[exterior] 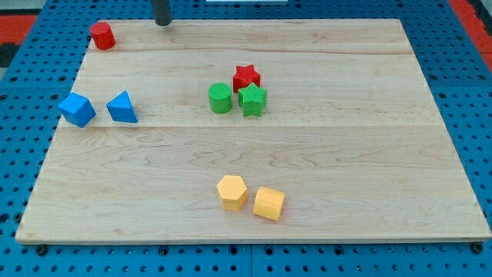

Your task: Push red circle closer to the blue triangle

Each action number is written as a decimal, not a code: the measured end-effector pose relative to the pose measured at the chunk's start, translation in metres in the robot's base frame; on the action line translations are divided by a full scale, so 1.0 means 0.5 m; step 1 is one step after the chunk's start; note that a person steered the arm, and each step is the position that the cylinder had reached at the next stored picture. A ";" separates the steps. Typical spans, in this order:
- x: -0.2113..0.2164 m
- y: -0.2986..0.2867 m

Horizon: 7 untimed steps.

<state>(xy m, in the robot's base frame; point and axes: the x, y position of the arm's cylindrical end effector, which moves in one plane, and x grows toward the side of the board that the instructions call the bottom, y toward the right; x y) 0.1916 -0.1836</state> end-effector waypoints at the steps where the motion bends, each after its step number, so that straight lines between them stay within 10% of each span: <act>1: -0.001 -0.185; 3: 0.166 0.041; 5: 0.021 -0.139; 7: 0.202 0.040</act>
<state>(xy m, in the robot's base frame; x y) 0.2926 -0.1638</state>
